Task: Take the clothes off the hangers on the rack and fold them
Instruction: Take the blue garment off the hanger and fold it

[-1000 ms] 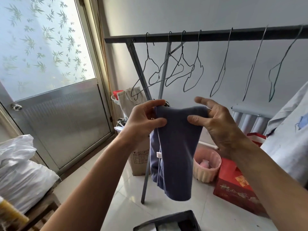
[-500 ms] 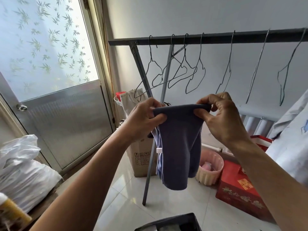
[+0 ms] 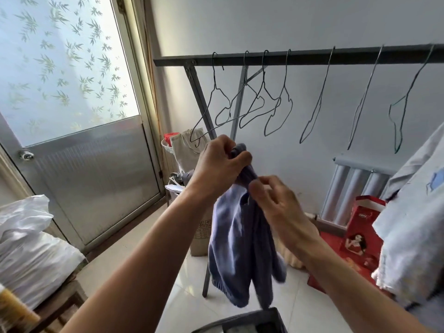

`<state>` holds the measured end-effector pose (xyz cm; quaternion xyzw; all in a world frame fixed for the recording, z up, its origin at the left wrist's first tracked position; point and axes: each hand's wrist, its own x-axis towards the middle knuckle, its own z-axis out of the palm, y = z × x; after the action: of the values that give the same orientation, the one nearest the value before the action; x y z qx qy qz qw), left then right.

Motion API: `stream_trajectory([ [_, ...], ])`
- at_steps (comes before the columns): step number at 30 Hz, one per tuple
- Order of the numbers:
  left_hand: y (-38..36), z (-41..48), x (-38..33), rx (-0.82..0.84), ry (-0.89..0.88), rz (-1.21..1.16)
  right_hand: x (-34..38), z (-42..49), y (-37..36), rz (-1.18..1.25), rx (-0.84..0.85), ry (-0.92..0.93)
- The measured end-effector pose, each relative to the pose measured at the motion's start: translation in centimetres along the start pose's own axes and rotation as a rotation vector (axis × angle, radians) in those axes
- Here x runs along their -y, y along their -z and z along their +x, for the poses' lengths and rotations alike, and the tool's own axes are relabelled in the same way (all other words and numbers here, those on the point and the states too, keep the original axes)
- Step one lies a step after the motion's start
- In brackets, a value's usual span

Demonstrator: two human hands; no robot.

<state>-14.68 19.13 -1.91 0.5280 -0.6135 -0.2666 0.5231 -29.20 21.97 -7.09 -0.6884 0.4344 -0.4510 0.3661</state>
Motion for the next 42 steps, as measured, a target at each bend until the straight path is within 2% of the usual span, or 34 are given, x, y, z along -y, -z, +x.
stream_trajectory([
  [1, -0.1, -0.1, -0.3, -0.019, 0.002, -0.033, -0.1, -0.5, -0.5, -0.025, 0.059, -0.006],
  [3, -0.2, -0.2, -0.7, -0.050, 0.020, -0.122, -0.8, -0.7, -1.5, -0.075, 0.049, -0.016],
  [7, -0.2, -0.4, -1.6, -0.043, 0.025, -0.255, -1.6, -0.4, -2.4, -0.070, -0.190, 0.034],
  [10, 0.2, -1.0, -2.2, 0.034, -0.019, -0.365, -1.0, 0.2, -1.6, 0.137, -0.220, -0.024],
  [13, 1.7, -1.7, -0.2, -0.018, -0.024, -0.275, -0.1, 0.9, -0.6, 0.520, -0.284, -0.210],
  [15, 2.7, -2.7, 1.9, -0.001, 0.123, -0.262, 0.2, 1.2, 0.4, 0.742, -0.288, -0.361],
  [16, 2.8, -3.5, 2.9, 0.082, 0.210, -0.334, 0.3, 1.3, 0.8, 0.814, -0.265, -0.415],
  [19, 2.6, -5.9, 4.9, 0.360, 0.442, -0.594, 0.2, 1.7, 1.8, 0.924, -0.200, -0.448],
  [21, 2.4, -6.8, 5.4, 0.412, 0.525, -0.660, 0.2, 1.9, 1.9, 0.943, -0.170, -0.430],
  [23, 2.4, -6.9, 5.8, 0.374, 0.516, -0.697, 0.2, 2.0, 1.9, 0.954, -0.124, -0.415],
  [26, 2.2, -6.6, 5.7, 0.302, 0.400, -0.648, 0.3, 2.2, 2.1, 0.946, -0.071, -0.416],
  [30, 1.3, -6.6, 5.4, 0.091, 0.327, -0.589, 0.1, 2.7, 1.9, 0.862, -0.007, -0.472],
  [34, 0.9, -6.7, 5.0, -0.071, 0.215, -0.471, -1.6, 2.9, 1.6, 0.708, -0.116, -0.387],
  [39, 0.7, -6.5, 4.4, -0.175, 0.042, -0.246, -1.9, 2.2, 2.2, 0.579, -0.007, -0.342],
  [42, 0.6, -6.2, 4.2, -0.221, -0.025, -0.189, -1.5, 1.9, 2.8, 0.513, 0.022, -0.266],
])
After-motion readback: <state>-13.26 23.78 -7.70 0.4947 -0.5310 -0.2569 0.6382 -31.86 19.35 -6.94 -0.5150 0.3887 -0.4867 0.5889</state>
